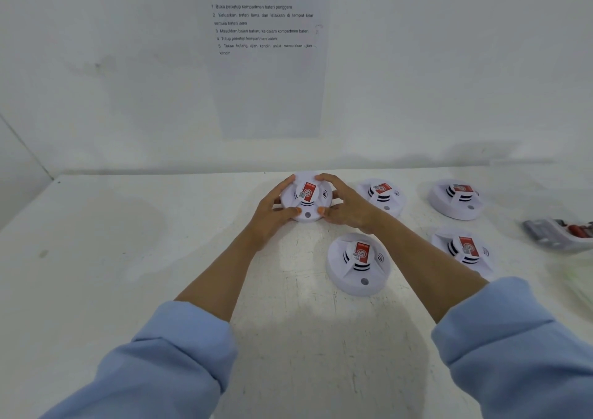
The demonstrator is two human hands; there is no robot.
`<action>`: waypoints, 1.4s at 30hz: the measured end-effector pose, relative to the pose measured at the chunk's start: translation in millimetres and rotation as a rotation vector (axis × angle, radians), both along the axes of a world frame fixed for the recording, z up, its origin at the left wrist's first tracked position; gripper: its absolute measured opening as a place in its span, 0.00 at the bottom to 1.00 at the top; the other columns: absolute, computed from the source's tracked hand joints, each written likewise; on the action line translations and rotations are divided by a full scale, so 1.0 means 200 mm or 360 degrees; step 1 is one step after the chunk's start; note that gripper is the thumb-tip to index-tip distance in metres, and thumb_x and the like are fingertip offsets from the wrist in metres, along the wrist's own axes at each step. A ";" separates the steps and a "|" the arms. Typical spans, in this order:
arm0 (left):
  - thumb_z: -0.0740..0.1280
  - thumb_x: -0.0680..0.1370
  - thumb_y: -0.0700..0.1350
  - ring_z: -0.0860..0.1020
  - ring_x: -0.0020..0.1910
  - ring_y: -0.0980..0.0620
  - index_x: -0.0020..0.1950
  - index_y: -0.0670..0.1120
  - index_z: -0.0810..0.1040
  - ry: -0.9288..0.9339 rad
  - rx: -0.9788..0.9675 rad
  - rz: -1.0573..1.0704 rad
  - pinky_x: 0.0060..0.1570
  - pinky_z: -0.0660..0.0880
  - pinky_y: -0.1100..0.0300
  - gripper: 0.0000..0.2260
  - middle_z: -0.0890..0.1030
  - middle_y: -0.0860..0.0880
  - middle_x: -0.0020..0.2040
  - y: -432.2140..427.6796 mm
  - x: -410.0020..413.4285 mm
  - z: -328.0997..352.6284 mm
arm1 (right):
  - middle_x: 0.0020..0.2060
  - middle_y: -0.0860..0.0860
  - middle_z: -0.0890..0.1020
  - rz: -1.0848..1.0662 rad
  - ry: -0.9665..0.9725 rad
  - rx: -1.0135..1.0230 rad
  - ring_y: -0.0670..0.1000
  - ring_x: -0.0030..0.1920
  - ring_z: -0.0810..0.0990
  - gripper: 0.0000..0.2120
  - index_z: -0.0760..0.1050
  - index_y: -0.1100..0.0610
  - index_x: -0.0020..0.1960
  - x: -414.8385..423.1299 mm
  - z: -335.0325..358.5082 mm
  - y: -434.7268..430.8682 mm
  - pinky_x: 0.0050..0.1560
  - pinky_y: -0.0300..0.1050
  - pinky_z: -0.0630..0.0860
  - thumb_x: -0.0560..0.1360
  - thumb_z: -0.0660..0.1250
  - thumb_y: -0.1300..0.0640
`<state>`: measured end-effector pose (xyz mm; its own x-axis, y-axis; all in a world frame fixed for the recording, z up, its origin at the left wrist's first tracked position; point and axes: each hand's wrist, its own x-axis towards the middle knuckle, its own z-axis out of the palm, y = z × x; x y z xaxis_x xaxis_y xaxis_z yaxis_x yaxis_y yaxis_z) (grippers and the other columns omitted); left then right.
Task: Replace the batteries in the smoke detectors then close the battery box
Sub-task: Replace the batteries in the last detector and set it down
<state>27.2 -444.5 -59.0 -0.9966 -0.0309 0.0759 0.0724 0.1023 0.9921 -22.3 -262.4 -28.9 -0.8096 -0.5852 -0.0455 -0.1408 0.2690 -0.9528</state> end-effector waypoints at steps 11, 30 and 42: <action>0.64 0.76 0.33 0.72 0.61 0.49 0.72 0.48 0.63 0.0006 0.0012 0.0013 0.55 0.76 0.59 0.26 0.70 0.49 0.65 0.02 0.01 0.02 | 0.47 0.46 0.73 -0.0004 0.0028 0.0028 0.46 0.42 0.75 0.27 0.59 0.55 0.69 0.02 0.01 0.00 0.35 0.32 0.77 0.74 0.65 0.68; 0.64 0.76 0.34 0.71 0.63 0.48 0.72 0.48 0.62 -0.0010 0.0006 0.0008 0.62 0.73 0.51 0.26 0.70 0.49 0.65 0.01 0.00 0.01 | 0.47 0.45 0.73 -0.0009 0.0030 0.0021 0.46 0.43 0.75 0.27 0.59 0.56 0.69 0.02 0.01 0.00 0.34 0.31 0.76 0.74 0.64 0.68; 0.64 0.76 0.33 0.72 0.62 0.48 0.73 0.47 0.62 -0.0006 0.0032 -0.0007 0.58 0.75 0.56 0.27 0.71 0.50 0.64 0.01 0.00 0.00 | 0.46 0.47 0.74 -0.0010 0.0026 0.0036 0.48 0.40 0.75 0.27 0.59 0.56 0.69 0.02 0.01 0.00 0.34 0.35 0.75 0.74 0.64 0.69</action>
